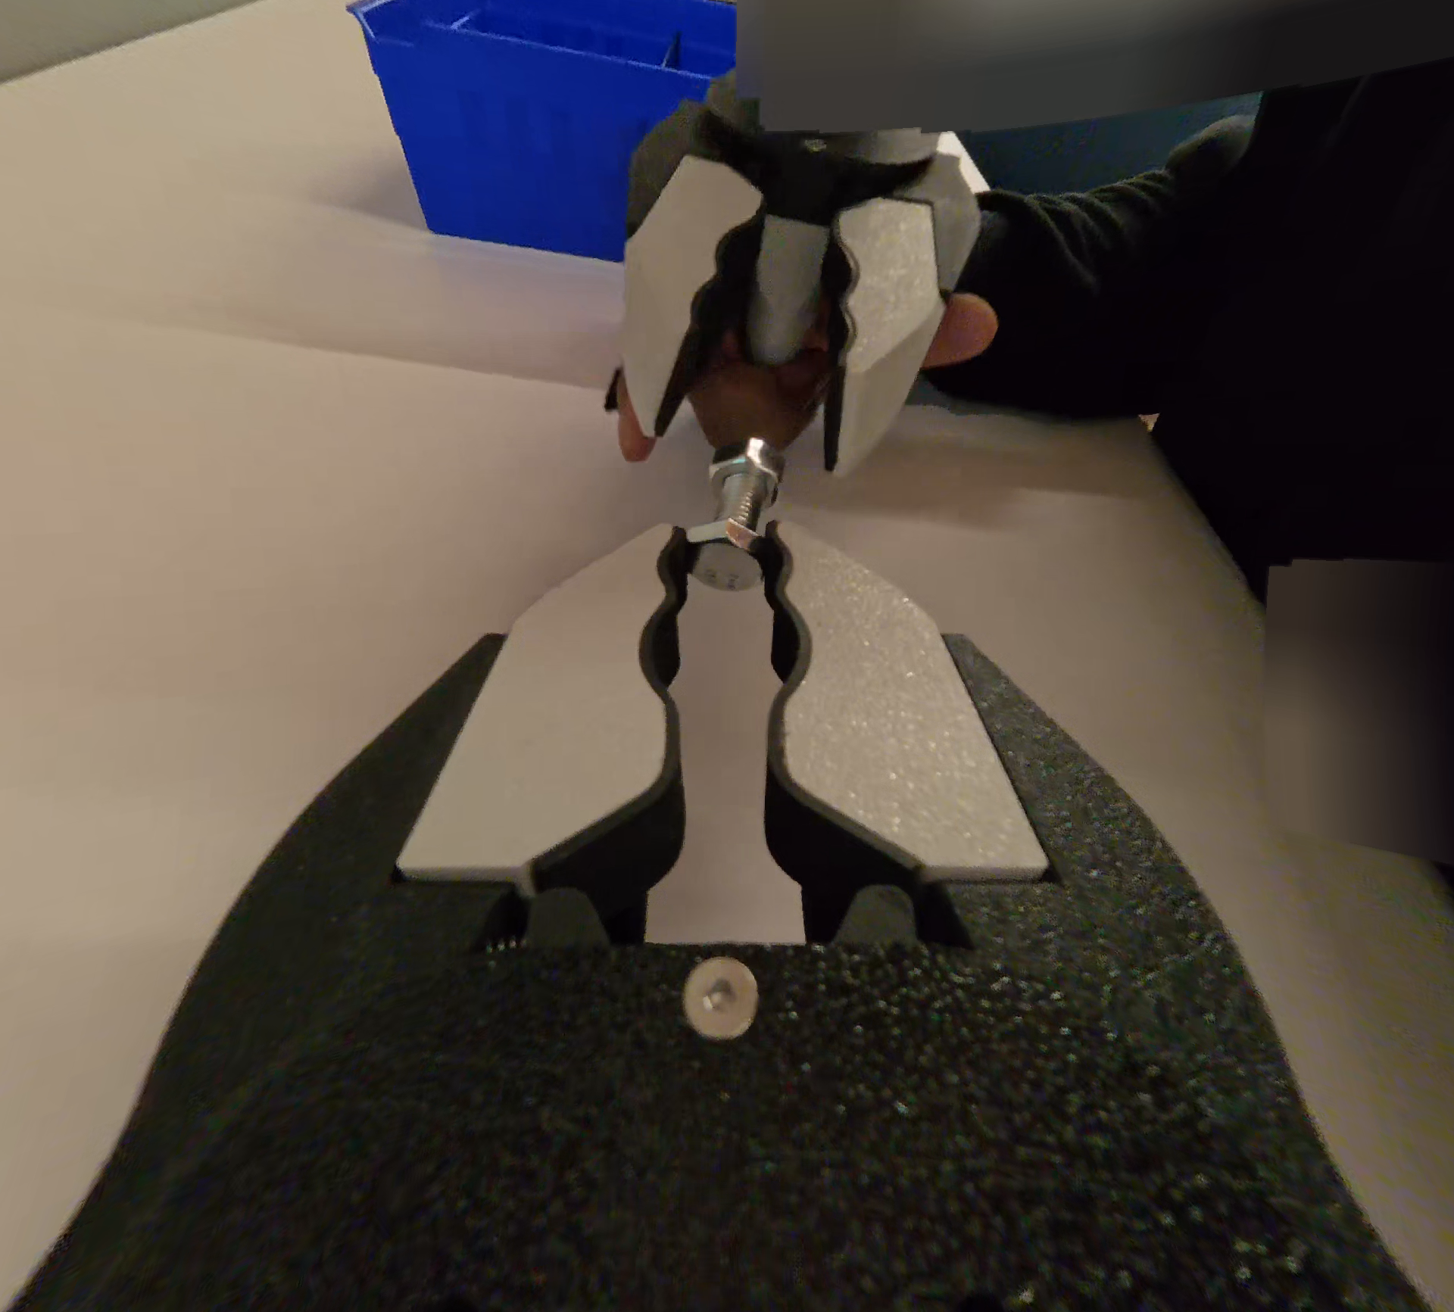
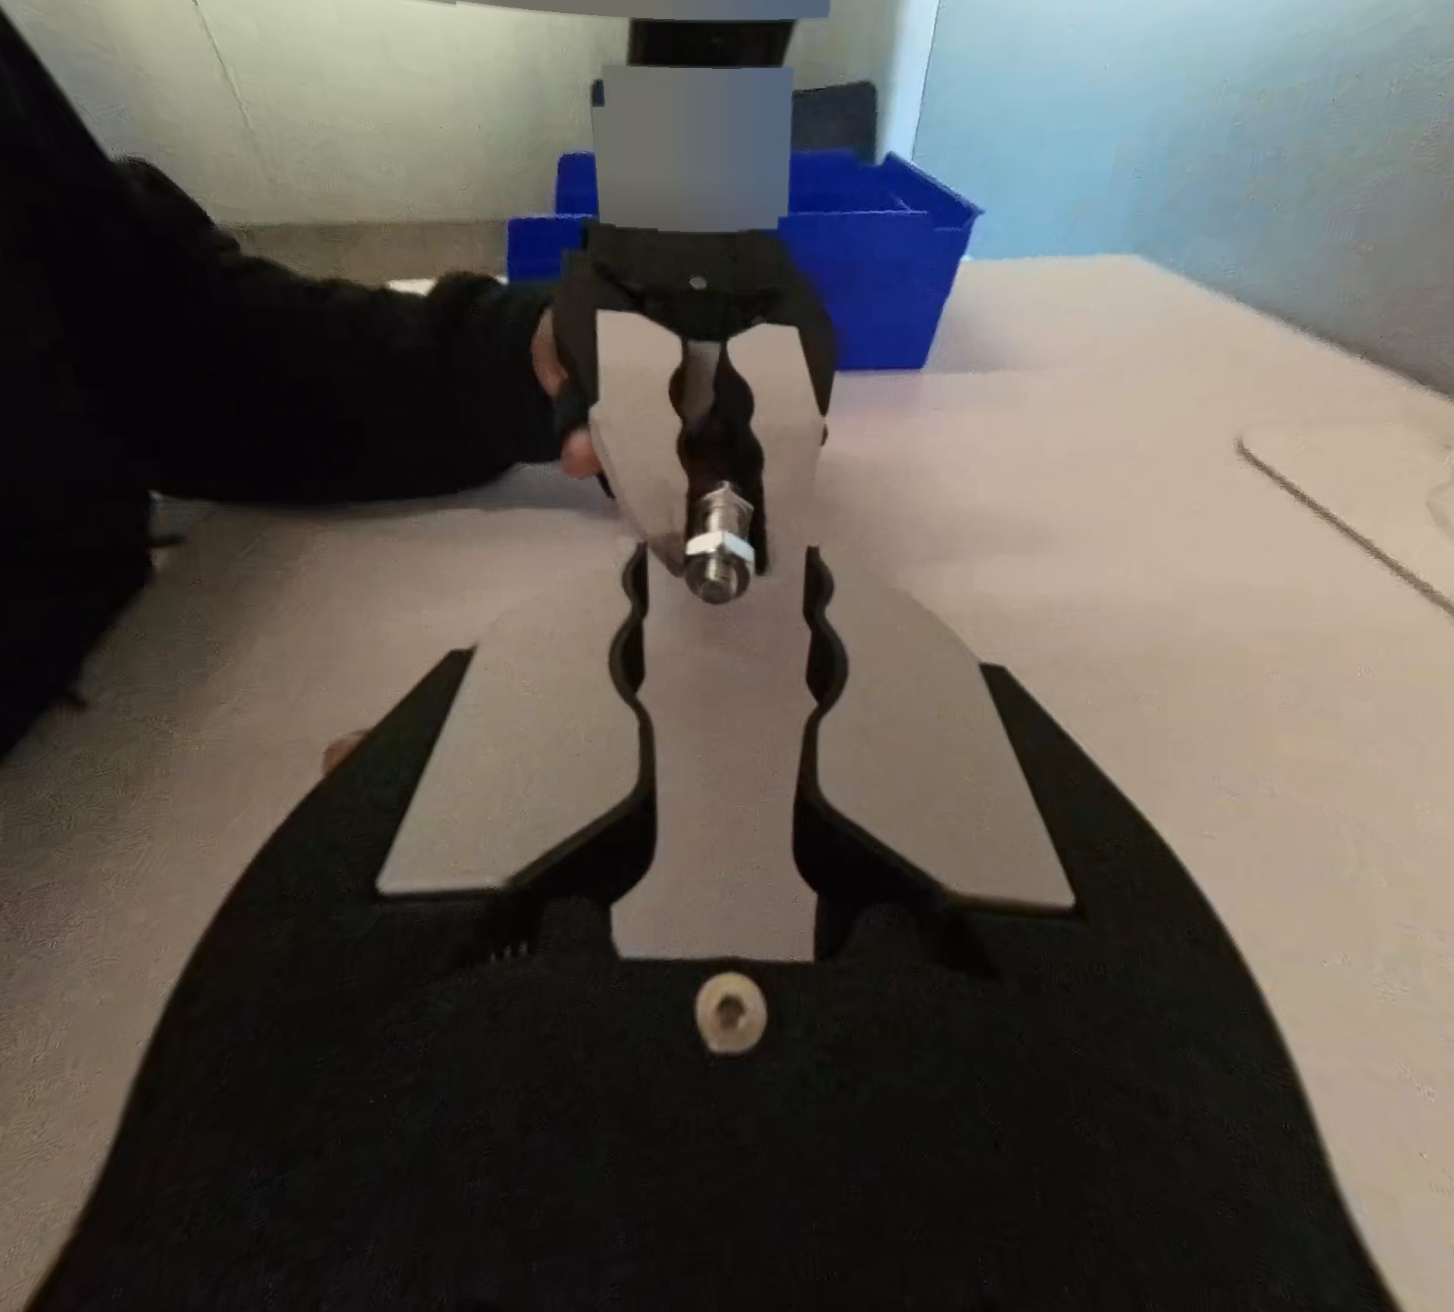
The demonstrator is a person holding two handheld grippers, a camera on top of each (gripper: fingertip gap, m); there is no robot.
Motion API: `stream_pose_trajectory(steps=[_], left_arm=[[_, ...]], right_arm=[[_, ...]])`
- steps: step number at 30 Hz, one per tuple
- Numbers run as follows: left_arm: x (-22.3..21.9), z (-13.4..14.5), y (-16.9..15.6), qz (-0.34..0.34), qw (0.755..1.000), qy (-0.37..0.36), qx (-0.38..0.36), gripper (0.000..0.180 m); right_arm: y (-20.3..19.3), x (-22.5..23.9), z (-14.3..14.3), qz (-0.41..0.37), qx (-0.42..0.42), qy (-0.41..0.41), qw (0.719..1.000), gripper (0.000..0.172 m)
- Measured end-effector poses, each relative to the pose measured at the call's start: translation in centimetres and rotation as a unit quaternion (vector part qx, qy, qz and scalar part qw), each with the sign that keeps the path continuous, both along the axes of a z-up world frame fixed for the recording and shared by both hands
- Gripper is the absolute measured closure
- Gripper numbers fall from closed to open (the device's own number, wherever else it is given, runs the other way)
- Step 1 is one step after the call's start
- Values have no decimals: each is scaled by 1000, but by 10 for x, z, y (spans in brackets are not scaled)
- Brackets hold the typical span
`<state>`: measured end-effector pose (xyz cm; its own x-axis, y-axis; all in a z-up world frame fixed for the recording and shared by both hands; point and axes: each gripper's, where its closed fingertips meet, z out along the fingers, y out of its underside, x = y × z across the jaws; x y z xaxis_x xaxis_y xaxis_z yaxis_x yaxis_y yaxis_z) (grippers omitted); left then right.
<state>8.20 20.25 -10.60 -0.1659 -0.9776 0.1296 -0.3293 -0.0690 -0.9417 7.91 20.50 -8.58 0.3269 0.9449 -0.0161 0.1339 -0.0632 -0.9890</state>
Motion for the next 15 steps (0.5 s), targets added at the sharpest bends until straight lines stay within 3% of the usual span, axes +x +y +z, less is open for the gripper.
stream_pose_trajectory(steps=[3,4,6,8,9,11,13,15], left_arm=[[0,-1,-1,0,1000,3,15,163],[0,-3,-2,-1,1000,9,15,163],[-1,-5,-5,-10,1000,17,-1,163],[-1,-7,-8,-19,999,26,-43,163],[-1,-8,-9,-22,997,29,-70,163],[0,-8,-5,-17,995,26,-98,163],[-1,-4,-4,-14,995,13,-94,163],[-1,-2,-1,-8,997,5,-77,163]], right_arm=[[0,-2,-8,7,-32,-8,999,146],[-3,-4,-11,15,-13,-23,1000,154],[-6,-5,-15,8,85,-74,994,155],[-9,-5,-18,-4,229,-141,963,155],[-9,-5,-19,-14,309,-176,935,155],[-6,-6,-18,-38,399,-217,890,154],[-7,-7,-10,-44,374,-187,907,150],[-6,-6,-7,-35,274,-135,951,144]])
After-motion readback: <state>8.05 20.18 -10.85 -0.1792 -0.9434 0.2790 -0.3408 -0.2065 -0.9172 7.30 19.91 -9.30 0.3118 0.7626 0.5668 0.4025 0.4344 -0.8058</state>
